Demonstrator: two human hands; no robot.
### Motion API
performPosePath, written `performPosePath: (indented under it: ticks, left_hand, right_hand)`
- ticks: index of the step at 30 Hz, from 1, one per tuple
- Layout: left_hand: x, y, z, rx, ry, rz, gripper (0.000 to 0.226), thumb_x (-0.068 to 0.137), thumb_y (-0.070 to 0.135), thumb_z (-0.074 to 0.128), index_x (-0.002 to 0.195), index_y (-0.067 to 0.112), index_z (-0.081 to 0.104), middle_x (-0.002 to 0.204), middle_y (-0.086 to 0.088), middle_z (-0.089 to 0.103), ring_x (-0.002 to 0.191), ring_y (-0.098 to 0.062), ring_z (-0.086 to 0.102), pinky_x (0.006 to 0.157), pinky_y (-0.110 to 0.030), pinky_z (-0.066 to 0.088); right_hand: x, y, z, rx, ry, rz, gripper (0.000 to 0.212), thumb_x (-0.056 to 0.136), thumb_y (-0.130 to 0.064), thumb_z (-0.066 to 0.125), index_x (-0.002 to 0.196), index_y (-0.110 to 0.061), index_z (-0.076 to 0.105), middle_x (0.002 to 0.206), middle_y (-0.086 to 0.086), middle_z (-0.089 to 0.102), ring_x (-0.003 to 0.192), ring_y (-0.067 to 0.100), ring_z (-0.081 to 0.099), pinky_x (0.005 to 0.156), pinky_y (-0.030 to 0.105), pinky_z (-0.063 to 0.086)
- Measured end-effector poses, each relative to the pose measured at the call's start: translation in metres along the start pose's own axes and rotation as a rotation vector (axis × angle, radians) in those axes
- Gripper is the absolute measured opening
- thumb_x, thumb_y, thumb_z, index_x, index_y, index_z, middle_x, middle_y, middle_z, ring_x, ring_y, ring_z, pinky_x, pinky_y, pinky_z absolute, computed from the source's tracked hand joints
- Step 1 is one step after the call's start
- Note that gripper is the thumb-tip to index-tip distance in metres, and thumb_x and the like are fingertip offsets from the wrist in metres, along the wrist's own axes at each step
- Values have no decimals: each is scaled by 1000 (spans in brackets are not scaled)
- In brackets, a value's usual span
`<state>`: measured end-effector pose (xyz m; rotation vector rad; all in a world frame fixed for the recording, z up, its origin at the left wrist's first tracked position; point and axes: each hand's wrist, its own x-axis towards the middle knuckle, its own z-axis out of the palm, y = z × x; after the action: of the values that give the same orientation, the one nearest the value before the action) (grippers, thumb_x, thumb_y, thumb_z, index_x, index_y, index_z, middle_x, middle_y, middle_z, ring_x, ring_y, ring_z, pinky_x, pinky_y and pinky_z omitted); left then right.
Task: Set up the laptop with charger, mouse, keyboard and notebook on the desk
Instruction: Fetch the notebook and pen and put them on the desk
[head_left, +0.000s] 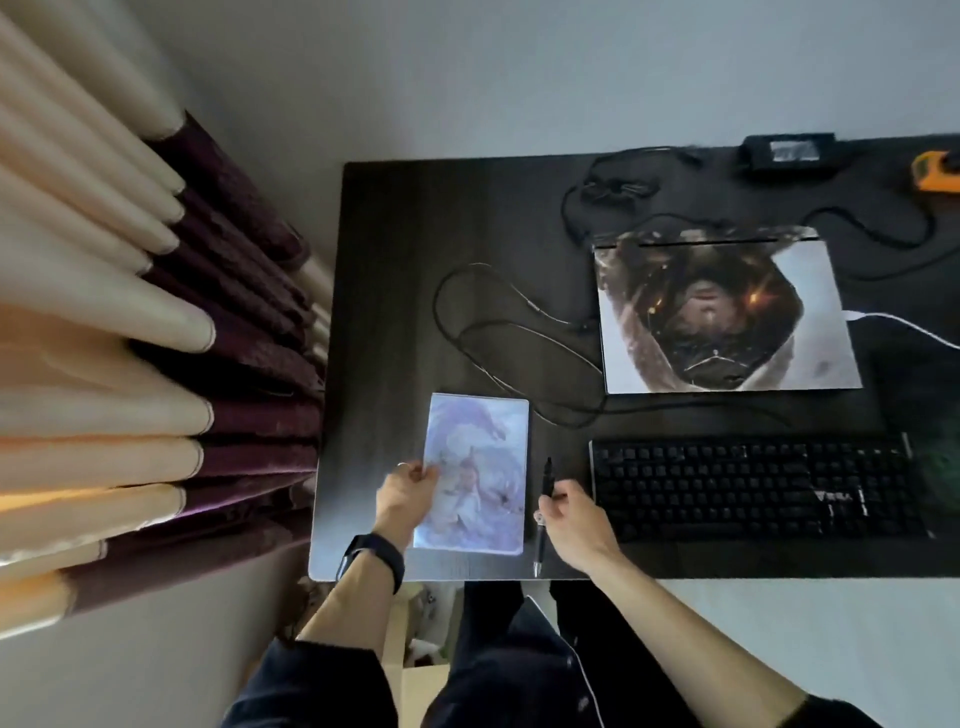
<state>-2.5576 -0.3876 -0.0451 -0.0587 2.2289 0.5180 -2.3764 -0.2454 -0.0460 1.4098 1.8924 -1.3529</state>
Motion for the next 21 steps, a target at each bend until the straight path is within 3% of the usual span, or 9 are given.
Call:
performPosePath:
  ticks: [5, 10, 15, 21]
  left_hand:
    - [34, 30, -19, 85, -31, 94, 34, 97, 43, 50, 108, 15, 65, 98, -5, 63, 100, -31, 62, 80, -29, 44]
    - [32, 1, -30, 160, -25, 126, 31, 96, 44, 51, 93, 16, 62, 87, -3, 62, 94, -31, 63, 73, -28, 38]
    - [14, -47, -20, 42, 91, 126, 38, 94, 41, 60, 127, 24, 59, 99, -4, 71, 101, -34, 64, 77, -30, 42]
    - [10, -59, -8, -46, 124, 120, 45, 93, 40, 61, 135, 27, 56, 99, -4, 70, 97, -28, 63, 82, -31, 47]
  right_hand:
    - [13, -15, 6, 11, 69, 64, 29, 100, -38, 46, 122, -21, 51, 101, -5, 75, 104, 23, 67, 86, 33, 48]
    - [19, -27, 18, -96, 102, 41, 33, 100, -38, 44, 128, -22, 51, 113, 5, 72, 110, 31, 65, 88, 36, 50]
    - [24, -34, 23, -155, 116, -13, 34, 101, -36, 46, 129, -19, 52, 120, 7, 67, 111, 30, 63, 92, 39, 50]
    - [25, -34, 31, -117, 115, -59, 30, 100, -35, 53, 125, -20, 49, 109, 2, 69, 99, 28, 67, 85, 39, 53]
